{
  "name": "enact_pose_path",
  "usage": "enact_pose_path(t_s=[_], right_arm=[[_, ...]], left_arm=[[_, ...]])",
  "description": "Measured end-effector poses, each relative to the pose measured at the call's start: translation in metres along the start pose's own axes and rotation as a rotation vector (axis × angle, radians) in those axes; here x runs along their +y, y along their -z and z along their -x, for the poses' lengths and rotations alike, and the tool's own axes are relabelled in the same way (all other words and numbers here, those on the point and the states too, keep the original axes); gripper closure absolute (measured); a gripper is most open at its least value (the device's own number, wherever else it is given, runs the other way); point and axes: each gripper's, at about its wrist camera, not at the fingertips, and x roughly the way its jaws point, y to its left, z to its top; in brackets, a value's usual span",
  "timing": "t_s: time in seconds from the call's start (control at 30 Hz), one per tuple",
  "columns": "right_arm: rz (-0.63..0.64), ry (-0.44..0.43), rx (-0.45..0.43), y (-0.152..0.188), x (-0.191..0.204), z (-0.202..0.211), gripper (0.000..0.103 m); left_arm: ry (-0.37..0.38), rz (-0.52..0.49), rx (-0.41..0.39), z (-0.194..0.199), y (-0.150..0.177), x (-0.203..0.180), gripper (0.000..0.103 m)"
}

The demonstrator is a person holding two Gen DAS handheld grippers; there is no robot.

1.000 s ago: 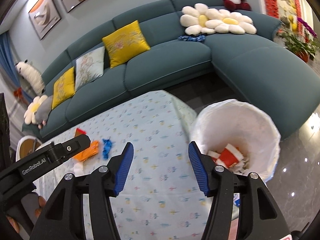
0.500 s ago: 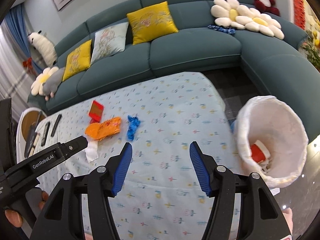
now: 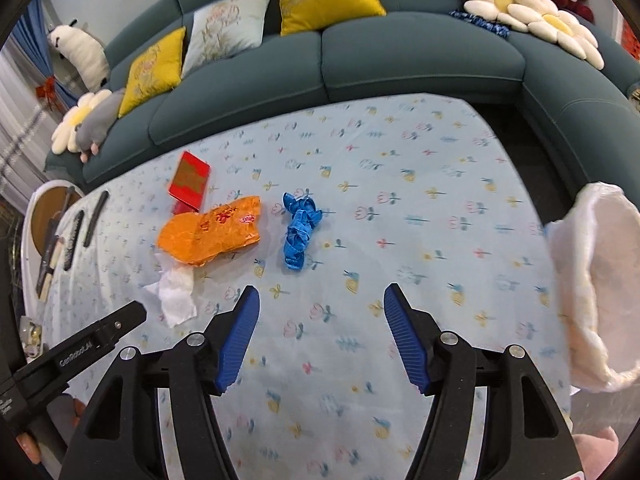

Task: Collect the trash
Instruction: 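Grasp blue ribbon with right gripper while left grasps white tissue, then carry ribbon and tissue over the white bin and open both grippers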

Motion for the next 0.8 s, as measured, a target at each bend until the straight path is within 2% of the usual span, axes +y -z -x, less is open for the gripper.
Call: enact_pose_path(t_s=[0.37,0.43,0.47,0.53,0.57,0.63,0.67,0.7,0.73,0.8], right_arm=[[-0.006,0.054,0.07,-0.037,0.023,-0.084,0.04],[-0.008,0.063,0.086,-0.039,0.025,-0.097,0.04],[-0.014,0.061,0.095,-0.038,0.025,-0.102,0.042],[-0.033,0.048,0.121,-0.035,0.023,-0.111,0.049],[-0.033,0.048,0.128,-0.034,0.023,-0.114,0.057],[-0.007,0.055,0.114,-0.032,0.026,-0.114,0.061],[0.005,0.06,0.112,-0.031,0.026,-0.113,0.067],[0.013,0.056,0.117,-0.03,0.026,-0.113,0.078],[0.011,0.051,0.122,-0.03,0.025,-0.113,0.083],[-0.009,0.032,0.13,-0.027,0.019,-0.11,0.084]], left_arm=[[0.009,0.011,0.07,-0.061,-0.029,0.004,0.034],[0.015,0.017,0.084,-0.069,-0.029,0.006,0.041],[0.015,0.019,0.089,-0.072,-0.029,0.007,0.042],[0.021,0.007,0.07,-0.072,-0.028,0.006,0.051],[0.024,-0.002,0.067,-0.072,-0.028,0.006,0.053],[0.047,-0.01,0.069,-0.071,-0.028,0.005,0.071],[0.062,-0.006,0.075,-0.072,-0.029,0.005,0.074],[0.075,0.003,0.079,-0.071,-0.028,0.005,0.079],[0.079,0.008,0.08,-0.071,-0.027,0.005,0.081],[0.076,0.01,0.078,-0.068,-0.023,0.003,0.083]])
